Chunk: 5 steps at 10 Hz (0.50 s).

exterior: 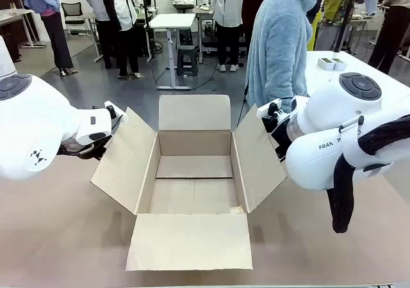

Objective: Wrap the clocks to prevent damage.
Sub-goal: Open the side flaps of the Package Box.

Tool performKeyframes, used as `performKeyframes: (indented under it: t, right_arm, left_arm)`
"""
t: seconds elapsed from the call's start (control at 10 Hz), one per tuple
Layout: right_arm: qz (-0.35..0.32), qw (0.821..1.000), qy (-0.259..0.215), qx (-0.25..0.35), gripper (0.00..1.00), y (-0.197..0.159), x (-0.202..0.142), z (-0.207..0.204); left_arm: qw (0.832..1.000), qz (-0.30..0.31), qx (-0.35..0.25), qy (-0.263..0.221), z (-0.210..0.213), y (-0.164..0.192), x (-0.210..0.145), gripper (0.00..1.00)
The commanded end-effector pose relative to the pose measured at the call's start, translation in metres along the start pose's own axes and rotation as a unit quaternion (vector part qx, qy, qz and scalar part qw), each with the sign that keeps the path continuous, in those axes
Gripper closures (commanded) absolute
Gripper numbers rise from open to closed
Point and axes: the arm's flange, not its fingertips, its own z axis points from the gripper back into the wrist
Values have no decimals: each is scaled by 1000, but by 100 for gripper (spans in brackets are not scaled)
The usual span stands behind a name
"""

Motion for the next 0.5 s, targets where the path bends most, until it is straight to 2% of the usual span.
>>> performKeyframes:
  t: [0.0, 0.4]
  right_arm:
    - [0, 1000, 0, 0, 0, 0, 0, 0]
    - [0, 1000, 0, 0, 0, 0, 0, 0]
  left_arm:
    - [1000, 0, 0, 0, 0, 0, 0, 0]
    - [1000, 0, 0, 0, 0, 0, 0, 0]
